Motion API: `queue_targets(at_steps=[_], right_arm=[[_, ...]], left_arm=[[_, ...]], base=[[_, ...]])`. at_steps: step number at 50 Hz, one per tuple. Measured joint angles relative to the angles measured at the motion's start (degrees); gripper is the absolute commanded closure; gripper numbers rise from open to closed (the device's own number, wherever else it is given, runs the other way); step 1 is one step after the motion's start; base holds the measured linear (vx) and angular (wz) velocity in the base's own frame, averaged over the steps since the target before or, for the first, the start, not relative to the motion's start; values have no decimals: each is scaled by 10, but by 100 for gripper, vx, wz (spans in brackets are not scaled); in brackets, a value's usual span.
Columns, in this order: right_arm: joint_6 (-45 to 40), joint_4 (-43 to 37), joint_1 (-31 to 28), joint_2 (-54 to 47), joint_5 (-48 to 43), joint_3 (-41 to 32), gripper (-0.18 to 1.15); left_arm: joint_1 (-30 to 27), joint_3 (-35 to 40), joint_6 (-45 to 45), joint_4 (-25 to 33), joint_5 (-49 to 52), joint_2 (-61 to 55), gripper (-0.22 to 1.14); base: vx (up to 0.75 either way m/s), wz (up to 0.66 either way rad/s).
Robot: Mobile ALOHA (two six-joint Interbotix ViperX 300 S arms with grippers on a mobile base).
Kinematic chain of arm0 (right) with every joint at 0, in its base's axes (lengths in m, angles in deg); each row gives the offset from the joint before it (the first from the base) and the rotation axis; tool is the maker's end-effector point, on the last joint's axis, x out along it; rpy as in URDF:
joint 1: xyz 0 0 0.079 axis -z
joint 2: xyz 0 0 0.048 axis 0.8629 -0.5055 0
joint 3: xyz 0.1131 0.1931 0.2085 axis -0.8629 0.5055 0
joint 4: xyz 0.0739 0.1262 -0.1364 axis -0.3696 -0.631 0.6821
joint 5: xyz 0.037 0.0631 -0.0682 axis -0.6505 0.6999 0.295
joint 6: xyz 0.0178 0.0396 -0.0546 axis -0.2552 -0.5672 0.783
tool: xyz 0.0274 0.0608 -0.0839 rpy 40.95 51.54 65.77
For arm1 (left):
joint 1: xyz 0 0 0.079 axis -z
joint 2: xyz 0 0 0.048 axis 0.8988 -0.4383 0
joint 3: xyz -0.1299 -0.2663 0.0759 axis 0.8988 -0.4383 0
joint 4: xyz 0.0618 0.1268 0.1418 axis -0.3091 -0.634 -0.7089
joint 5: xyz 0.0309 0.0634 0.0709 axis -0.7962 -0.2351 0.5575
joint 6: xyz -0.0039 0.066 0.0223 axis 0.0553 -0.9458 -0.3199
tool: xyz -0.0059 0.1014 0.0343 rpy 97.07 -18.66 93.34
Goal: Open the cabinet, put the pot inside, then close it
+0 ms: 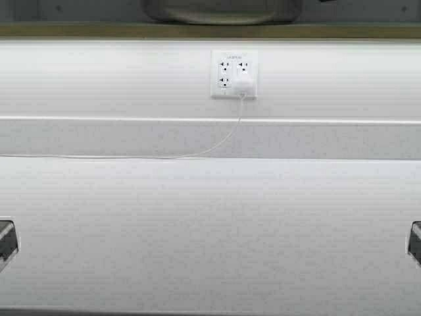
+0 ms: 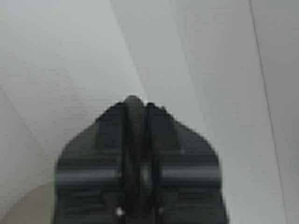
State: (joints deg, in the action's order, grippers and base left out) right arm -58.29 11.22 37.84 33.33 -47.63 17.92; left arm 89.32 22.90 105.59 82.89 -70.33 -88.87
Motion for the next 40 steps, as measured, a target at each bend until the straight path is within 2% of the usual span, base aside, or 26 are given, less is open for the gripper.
queue_targets(at_steps=[4, 9, 13, 15, 21, 23, 30, 40], right_arm=[[0, 0, 4, 0, 0, 0, 67], [0, 0, 10, -1, -2, 0, 28], [-1, 1, 14, -1, -13, 0, -2], [-5, 1, 16, -1, -21, 0, -10], [-6, 1, 19, -1, -34, 0, -6], [-4, 1, 19, 0, -34, 0, -6], [-2, 1, 25, 2, -36, 1, -7], [8, 4, 44, 17, -35, 18, -7]], left_arm=[[0, -1, 8, -1, 2, 0, 88], [0, -1, 11, -1, 1, 0, 79], [0, 0, 11, -1, -1, -1, 58], [1, -1, 11, -1, -1, -1, 40], [3, -1, 29, -1, -20, -1, -5], [4, -1, 35, -1, -31, -1, -14], [6, 0, 43, -1, -51, -1, -10], [9, -4, 47, 0, -66, -1, -11]], base=[[0, 0], [0, 0], [0, 0], [0, 0], [0, 0], [0, 0], [0, 0], [0, 0]])
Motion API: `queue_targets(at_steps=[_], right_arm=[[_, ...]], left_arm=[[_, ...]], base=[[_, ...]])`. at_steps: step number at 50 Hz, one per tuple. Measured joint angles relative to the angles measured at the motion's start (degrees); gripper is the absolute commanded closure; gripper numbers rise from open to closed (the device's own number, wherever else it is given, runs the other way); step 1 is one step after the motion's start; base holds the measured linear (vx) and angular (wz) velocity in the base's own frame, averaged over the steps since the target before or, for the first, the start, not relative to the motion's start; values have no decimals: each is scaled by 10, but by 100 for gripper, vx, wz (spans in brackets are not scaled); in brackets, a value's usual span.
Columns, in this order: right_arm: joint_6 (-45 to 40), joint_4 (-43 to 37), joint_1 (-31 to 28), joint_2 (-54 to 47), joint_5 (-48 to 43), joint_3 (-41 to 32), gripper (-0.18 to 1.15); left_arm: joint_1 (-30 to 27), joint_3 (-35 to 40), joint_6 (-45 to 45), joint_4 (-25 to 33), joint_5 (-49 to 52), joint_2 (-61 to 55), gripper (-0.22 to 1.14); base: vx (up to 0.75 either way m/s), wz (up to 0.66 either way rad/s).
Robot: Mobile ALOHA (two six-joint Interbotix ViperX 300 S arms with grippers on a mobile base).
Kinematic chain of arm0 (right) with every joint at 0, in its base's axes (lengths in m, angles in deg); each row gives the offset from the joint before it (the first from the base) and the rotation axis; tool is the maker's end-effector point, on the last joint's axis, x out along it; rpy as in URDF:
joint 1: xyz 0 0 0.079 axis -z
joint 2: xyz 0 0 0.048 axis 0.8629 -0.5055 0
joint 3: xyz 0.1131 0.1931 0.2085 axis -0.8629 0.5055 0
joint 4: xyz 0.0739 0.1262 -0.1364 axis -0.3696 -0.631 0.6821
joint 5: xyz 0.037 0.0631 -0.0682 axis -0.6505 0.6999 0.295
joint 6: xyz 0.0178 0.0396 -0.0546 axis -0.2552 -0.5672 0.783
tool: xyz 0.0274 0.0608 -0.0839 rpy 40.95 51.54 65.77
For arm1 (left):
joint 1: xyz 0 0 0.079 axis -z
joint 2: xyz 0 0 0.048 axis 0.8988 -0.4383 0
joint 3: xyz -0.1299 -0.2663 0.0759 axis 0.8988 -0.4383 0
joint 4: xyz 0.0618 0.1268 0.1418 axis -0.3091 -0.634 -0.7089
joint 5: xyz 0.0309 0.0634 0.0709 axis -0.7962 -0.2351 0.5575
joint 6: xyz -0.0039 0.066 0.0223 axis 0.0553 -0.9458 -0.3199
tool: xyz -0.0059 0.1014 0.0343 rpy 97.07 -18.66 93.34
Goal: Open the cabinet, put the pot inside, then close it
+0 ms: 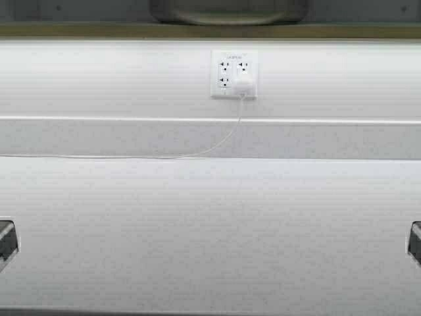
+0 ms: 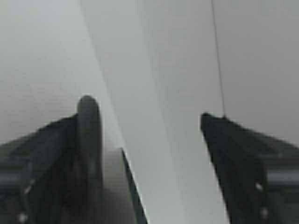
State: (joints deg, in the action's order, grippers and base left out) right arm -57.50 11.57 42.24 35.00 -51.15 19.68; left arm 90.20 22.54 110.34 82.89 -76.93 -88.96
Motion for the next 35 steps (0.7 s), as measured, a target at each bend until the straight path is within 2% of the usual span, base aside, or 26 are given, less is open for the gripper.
queue_targets(at_steps=[9, 19, 27, 31, 35], right_arm=[[2, 7, 33, 28, -2, 33, -7], [2, 28, 92, 59, -4, 53, -7], [8, 69, 115, 76, 11, 76, -6], [17, 115, 127, 98, 20, 95, -5], [26, 176, 141, 129, 51, 121, 1]], left_arm=[[-6, -30, 5, -1, -11, 16, -11], [-69, -82, 5, 0, -20, 54, -11], [-83, -112, 1, -3, -20, 74, -9], [-82, -134, -17, -23, -18, 90, -3], [-82, -166, -63, -60, -12, 110, 10]], base=[[0, 0], [0, 0], [0, 0], [0, 0], [0, 0]])
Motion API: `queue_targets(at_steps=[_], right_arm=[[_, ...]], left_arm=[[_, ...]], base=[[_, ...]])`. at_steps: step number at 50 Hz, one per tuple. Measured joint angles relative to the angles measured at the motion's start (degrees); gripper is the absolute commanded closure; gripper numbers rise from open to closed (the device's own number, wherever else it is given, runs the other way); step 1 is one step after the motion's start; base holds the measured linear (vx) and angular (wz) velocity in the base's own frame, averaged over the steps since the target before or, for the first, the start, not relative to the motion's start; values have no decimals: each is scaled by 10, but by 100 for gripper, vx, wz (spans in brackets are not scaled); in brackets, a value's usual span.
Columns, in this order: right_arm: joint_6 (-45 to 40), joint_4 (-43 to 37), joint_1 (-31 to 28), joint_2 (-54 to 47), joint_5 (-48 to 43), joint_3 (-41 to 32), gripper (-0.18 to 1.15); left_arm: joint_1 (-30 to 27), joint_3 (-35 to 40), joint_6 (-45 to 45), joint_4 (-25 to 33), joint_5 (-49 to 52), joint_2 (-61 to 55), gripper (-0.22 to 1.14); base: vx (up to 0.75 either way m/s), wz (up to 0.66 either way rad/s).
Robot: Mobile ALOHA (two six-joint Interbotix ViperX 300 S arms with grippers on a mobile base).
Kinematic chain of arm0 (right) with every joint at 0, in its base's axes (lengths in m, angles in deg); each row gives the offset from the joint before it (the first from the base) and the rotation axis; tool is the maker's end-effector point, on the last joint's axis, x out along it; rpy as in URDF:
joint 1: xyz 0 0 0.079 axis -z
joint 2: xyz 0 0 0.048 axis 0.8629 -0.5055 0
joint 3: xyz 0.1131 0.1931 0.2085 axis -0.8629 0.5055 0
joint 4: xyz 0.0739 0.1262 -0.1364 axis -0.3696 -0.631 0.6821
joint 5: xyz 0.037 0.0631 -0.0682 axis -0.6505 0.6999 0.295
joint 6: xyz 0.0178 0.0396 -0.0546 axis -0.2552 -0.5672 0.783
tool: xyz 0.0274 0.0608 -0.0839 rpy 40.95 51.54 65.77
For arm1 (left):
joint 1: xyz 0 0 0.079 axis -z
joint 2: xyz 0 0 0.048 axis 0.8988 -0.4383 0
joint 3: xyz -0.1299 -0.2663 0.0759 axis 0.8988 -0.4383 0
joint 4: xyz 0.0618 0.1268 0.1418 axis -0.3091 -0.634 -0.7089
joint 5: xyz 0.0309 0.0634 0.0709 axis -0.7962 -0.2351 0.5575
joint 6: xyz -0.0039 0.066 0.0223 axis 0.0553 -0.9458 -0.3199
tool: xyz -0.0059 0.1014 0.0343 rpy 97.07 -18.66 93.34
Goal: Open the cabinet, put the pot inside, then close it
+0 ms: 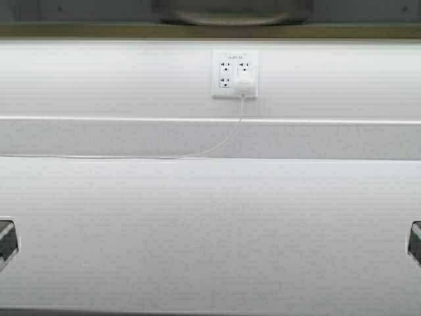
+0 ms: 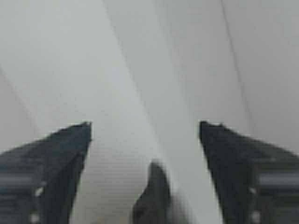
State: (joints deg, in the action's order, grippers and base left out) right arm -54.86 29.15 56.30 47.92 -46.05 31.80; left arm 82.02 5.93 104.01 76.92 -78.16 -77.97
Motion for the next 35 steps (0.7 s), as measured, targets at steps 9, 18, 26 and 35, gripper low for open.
queue_targets(at_steps=[9, 18, 26, 35], right_arm=[[70, 120, 14, 67, 113, 43, 53], [196, 186, -29, 113, 262, 78, 102], [291, 193, -69, 138, 312, 118, 88], [333, 193, -108, 176, 333, 154, 90]], left_arm=[[-2, -62, -159, -41, 59, 41, 76], [18, -101, -304, -44, 163, 64, 92], [62, -134, -400, -44, 196, 67, 87], [91, -169, -417, -45, 203, 76, 89]], base=[[0, 0], [0, 0], [-1, -1], [-2, -1]])
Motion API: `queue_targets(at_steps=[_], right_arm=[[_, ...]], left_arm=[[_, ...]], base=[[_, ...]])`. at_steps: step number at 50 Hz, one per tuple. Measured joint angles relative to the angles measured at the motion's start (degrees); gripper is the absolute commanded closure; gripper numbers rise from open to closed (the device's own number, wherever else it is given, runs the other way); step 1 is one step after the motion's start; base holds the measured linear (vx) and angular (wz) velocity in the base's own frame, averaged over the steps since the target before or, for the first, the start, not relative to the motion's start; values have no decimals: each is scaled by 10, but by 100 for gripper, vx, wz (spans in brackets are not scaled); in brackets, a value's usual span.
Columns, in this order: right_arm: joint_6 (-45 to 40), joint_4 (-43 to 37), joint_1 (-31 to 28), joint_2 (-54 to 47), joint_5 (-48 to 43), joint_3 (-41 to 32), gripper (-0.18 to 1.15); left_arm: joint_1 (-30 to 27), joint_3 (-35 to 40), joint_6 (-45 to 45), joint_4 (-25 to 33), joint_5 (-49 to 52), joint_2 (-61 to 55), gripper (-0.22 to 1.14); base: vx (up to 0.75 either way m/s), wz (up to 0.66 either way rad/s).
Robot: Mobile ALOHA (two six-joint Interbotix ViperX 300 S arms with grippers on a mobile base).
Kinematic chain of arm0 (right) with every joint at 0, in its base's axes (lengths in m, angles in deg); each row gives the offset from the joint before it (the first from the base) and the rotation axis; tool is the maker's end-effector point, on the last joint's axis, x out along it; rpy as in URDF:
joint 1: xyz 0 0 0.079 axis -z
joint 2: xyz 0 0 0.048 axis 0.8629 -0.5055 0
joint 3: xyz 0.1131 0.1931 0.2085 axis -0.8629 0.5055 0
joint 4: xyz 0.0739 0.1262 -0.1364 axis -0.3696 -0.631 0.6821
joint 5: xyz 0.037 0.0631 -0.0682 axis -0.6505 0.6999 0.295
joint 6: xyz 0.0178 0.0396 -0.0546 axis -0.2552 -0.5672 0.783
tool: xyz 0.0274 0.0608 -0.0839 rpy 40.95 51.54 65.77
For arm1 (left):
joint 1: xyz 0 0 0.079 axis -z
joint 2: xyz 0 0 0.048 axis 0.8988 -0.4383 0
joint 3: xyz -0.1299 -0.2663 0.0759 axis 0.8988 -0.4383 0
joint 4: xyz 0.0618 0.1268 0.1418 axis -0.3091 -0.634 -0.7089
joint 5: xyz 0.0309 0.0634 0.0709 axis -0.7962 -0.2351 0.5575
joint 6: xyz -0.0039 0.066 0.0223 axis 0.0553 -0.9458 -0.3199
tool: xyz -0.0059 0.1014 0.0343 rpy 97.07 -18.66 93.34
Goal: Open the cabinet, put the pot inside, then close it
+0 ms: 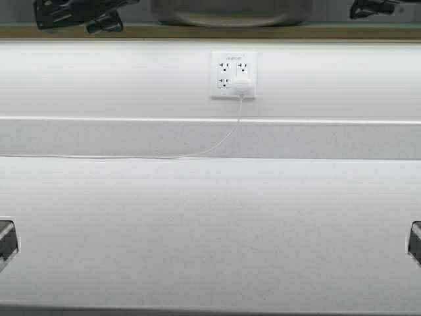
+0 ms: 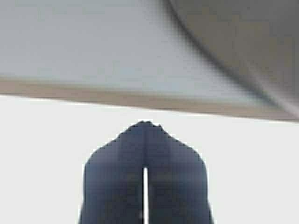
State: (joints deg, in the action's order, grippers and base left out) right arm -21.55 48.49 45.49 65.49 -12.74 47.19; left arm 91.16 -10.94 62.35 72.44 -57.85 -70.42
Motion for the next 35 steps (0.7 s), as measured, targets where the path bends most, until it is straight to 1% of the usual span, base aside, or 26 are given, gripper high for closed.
queue_targets(at_steps=[8, 15, 25, 35], right_arm=[[11, -1, -9, 49, 41, 12, 90], [17, -1, -6, 65, 67, 12, 90], [18, -1, -8, 51, 71, 4, 91], [23, -1, -7, 27, 71, -12, 91]], left_arm=[[22, -25, 0, 0, 4, 18, 89], [21, -34, 1, 0, 13, 38, 89], [24, -33, -4, 0, 49, 60, 89], [25, -18, -18, 0, 55, 68, 89]], base=[[-6, -3], [-14, -5], [-21, -9], [-23, -10]])
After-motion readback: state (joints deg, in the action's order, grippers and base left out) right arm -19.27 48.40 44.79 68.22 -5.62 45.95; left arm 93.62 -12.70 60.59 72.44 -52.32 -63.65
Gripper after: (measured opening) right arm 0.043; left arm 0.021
